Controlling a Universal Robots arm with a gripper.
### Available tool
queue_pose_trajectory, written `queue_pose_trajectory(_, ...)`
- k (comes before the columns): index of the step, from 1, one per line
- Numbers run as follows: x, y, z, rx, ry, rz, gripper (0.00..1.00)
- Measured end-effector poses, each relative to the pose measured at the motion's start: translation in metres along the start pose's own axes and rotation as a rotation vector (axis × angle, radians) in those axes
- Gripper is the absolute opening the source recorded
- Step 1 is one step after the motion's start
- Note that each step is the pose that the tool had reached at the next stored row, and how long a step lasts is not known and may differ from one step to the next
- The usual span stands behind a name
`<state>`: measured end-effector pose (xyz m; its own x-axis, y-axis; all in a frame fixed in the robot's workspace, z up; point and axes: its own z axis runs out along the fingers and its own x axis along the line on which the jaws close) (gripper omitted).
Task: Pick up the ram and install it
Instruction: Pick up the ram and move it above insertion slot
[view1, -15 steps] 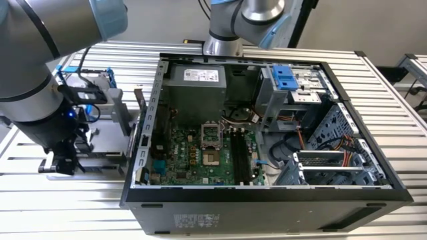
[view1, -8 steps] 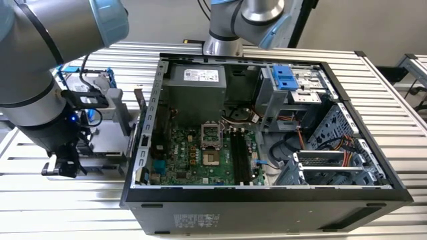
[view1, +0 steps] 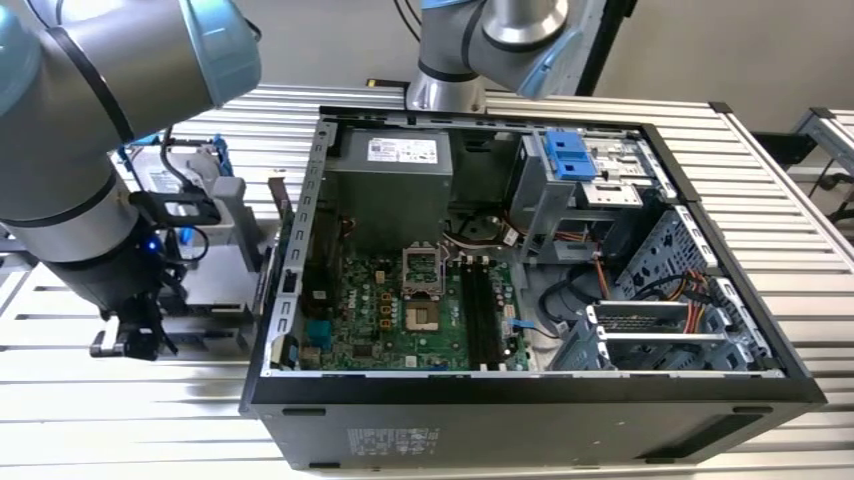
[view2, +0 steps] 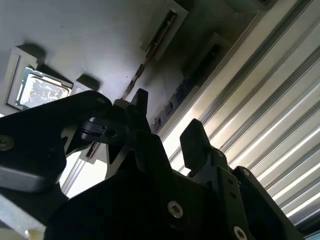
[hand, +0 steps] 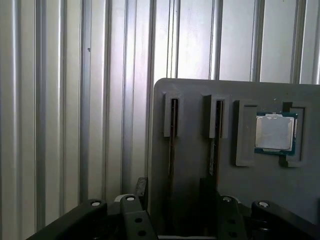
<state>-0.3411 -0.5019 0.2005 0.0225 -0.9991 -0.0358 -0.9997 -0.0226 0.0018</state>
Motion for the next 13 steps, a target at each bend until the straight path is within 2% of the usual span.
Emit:
queue_pose_trajectory(5, 0.0005, 0.0000, 0.0052, -0.0001, 0.0001, 0.000, 1.00)
queue_pose_trajectory(13, 0.0035, 0.0001, 0.0074, 0.0000, 0.0000, 0.000, 1.00)
